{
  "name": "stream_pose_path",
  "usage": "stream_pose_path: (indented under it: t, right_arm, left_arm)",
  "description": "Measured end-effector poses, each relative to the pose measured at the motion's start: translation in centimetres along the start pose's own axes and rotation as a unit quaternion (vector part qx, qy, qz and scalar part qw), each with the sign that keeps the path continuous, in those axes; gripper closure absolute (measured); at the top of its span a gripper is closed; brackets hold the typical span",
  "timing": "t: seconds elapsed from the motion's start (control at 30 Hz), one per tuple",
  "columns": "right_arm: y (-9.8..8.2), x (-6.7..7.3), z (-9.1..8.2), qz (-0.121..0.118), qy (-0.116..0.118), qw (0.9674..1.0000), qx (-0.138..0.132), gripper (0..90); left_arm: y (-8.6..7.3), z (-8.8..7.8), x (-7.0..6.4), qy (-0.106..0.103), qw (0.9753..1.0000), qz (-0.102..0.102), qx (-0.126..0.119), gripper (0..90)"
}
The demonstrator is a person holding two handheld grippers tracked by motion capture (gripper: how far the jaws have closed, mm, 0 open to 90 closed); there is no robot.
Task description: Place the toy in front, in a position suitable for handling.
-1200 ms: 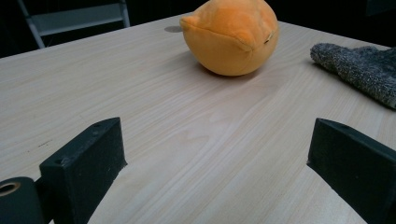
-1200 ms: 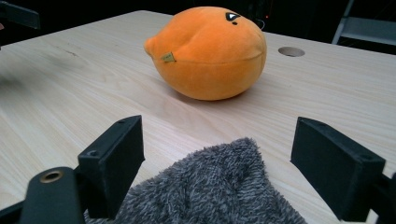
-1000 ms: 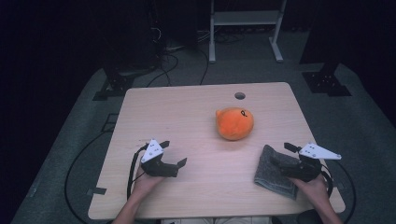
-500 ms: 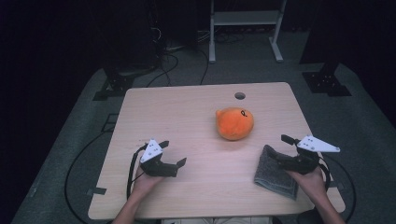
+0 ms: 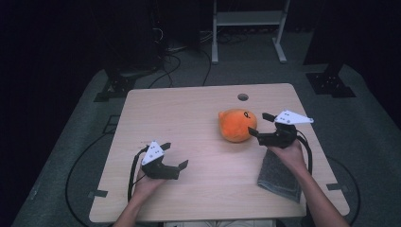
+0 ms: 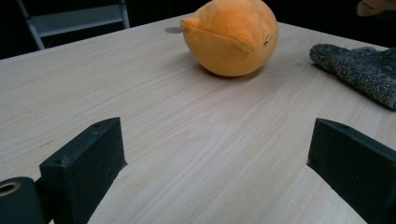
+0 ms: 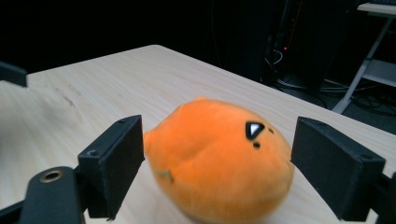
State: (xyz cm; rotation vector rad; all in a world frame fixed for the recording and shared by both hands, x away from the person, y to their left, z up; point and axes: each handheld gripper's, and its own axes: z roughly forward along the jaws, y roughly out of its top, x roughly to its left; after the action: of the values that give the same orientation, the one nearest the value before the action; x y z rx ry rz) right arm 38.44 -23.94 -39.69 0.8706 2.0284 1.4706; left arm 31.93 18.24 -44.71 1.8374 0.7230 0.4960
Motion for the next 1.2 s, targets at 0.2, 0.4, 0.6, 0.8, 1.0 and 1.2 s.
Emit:
stream_pose_path:
  t: [0.2,0.4,0.6,0.8,1.0,1.2]
  right_arm:
    - [-0.1,-1.1,2.9,0.018,-0.009,0.9998,-0.003,16.6]
    - [-1.4,-1.9,5.4,0.036,-0.025,0.9988,0.020,18.2]
    - [-2.4,-2.2,6.5,0.048,-0.029,0.9978,0.037,24.3]
    - [-2.7,-1.9,6.9,0.035,-0.038,0.9973,0.052,39.9]
    - [-2.3,-1.7,6.7,0.042,-0.038,0.9963,0.065,61.2]
    - [-1.7,-1.4,6.3,0.048,-0.028,0.9967,0.060,71.4]
  left_arm:
    - [0.0,0.0,0.0,-0.001,1.0000,0.002,0.001,3.2]
    - [0.0,-0.1,0.0,-0.001,1.0000,0.004,0.001,3.2]
    - [0.0,-0.1,0.1,0.000,1.0000,0.001,0.000,3.2]
    - [0.0,-0.1,0.0,-0.001,1.0000,0.004,0.001,3.2]
    - [0.0,-0.2,0.1,0.000,1.0000,0.002,-0.001,3.2]
    - [0.0,-0.2,0.1,0.001,1.0000,0.001,-0.002,3.2]
